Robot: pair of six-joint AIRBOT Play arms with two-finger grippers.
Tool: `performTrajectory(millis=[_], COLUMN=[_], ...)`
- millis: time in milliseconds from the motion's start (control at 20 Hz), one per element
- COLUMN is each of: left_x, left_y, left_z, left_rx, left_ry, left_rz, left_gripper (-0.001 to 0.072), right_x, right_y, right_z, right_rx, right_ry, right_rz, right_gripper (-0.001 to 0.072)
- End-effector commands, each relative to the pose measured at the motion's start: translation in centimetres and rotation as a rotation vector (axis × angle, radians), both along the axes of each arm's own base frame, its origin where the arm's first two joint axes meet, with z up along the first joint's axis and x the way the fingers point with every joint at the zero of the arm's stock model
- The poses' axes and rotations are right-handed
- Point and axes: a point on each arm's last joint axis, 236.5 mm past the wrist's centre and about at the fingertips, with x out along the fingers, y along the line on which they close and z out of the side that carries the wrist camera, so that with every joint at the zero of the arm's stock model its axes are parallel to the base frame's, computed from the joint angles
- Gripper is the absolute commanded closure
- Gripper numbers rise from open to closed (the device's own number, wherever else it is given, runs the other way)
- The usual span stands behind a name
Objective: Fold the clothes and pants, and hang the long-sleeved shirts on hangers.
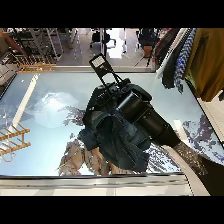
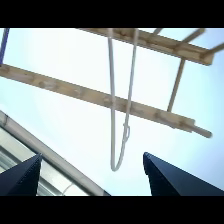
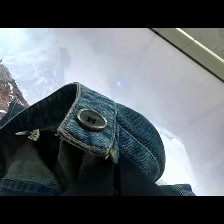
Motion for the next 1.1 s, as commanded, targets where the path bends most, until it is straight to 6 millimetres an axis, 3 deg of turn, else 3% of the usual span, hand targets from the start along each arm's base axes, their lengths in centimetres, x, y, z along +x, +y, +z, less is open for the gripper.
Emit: performTrajectory(millis=[0,100,250,350,400,550,650,750,850,1050], left_x=[0.9,3.3,6.5,8.0,8.6,9.5,9.8,10.0,10.3,10.7], left_y=[3.1,3.8,3.9,4.4,4.5,4.4,4.0,3.5,3.3,3.1], left_z=[-4.8,-7.8,-10.8,-11.7,-11.9,-11.4,-11.2,-10.7,-9.3,-4.9], left_rx=[-0.053,-0.106,-0.162,-0.169,-0.167,-0.150,-0.151,-0.147,-0.130,-0.062], left_ry=[0.003,-0.035,-0.109,-0.157,-0.177,-0.198,-0.200,-0.205,-0.228,-0.297], left_rz=[0.064,0.072,0.039,0.039,0.040,0.019,0.008,-0.003,-0.013,-0.034], left_gripper=[0.0017,0.0017,0.0019,0.0080,0.0153,0.0451,0.0573,0.0584,0.0680,0.0679], right_x=[-0.1,-0.2,-0.4,-0.4,-0.4,-0.4,-0.6,-0.9,-1.0,-1.1], right_y=[0.6,0.8,1.1,1.1,1.1,1.1,1.3,1.6,1.7,1.7], right_z=[-0.5,-0.6,-0.8,-0.8,-0.8,-0.8,-0.9,-1.2,-1.3,-1.4], right_rx=[0.025,0.032,0.046,0.046,0.046,0.048,0.057,0.072,0.077,0.076], right_ry=[0.022,0.029,0.041,0.043,0.043,0.044,0.054,0.074,0.082,0.088], right_rz=[0.013,0.016,0.021,0.022,0.022,0.022,0.026,0.031,0.033,0.032], right_gripper=[0.0684,0.0684,0.0684,0.0684,0.0685,0.0685,0.0685,0.0685,0.0684,0.0682])
